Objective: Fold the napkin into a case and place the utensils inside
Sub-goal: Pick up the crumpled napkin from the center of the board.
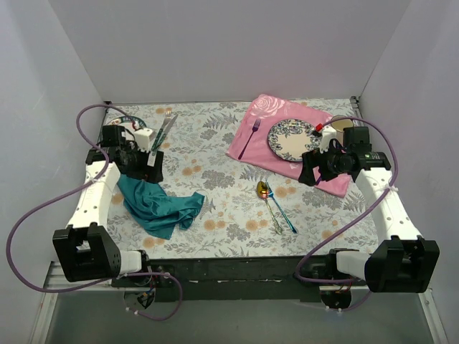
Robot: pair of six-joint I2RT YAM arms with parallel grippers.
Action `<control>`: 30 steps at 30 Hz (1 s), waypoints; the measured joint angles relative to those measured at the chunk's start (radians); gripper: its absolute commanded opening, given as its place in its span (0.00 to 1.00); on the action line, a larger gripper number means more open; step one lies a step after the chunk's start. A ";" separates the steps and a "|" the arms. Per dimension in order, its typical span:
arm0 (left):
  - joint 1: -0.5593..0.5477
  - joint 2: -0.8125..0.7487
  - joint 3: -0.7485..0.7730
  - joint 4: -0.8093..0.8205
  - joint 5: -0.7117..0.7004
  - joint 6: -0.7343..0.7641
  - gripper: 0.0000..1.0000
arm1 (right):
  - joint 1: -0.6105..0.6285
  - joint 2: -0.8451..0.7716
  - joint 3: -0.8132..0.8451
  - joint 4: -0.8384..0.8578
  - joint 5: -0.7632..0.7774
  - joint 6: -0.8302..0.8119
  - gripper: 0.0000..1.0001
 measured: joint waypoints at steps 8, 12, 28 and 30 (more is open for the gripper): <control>-0.226 -0.107 -0.078 -0.023 -0.085 0.192 0.98 | 0.000 0.019 0.004 -0.014 -0.035 -0.015 0.99; -0.392 -0.167 -0.212 -0.040 -0.124 0.242 0.98 | 0.000 0.040 0.007 -0.016 -0.053 -0.020 0.99; -0.678 -0.015 -0.341 0.122 -0.239 0.201 0.00 | 0.020 0.099 0.071 0.023 -0.124 -0.028 0.99; -0.679 0.034 -0.295 0.128 -0.232 0.188 0.00 | 0.032 0.112 0.082 0.039 -0.129 -0.029 0.99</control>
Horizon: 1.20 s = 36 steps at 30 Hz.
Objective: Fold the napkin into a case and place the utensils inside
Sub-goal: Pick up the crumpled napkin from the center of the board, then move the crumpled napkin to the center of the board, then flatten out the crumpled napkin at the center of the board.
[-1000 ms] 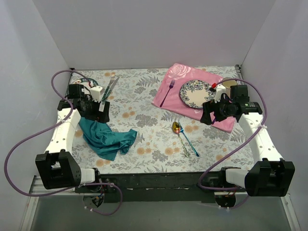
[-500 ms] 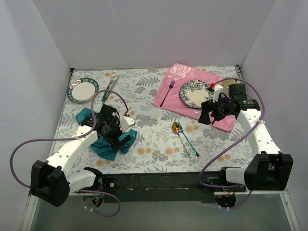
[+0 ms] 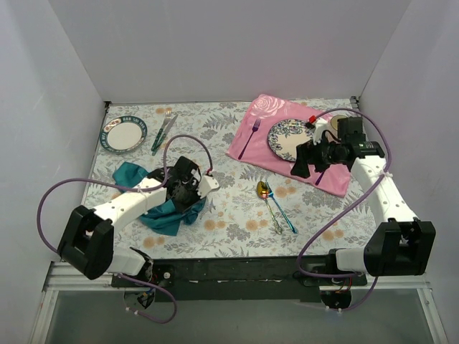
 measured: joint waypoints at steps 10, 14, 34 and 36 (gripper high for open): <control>0.014 0.058 0.289 0.068 0.132 -0.133 0.00 | 0.177 0.084 0.045 0.078 0.010 -0.009 0.95; 0.123 0.058 0.324 0.079 0.234 -0.171 0.71 | 0.310 0.132 0.050 0.114 0.018 0.008 0.89; 0.706 0.055 0.285 -0.133 0.492 -0.085 0.87 | 0.761 0.347 0.048 0.223 0.285 -0.163 0.51; 0.752 0.055 0.285 -0.152 0.502 -0.070 0.87 | 0.761 0.369 0.040 0.220 0.320 -0.182 0.53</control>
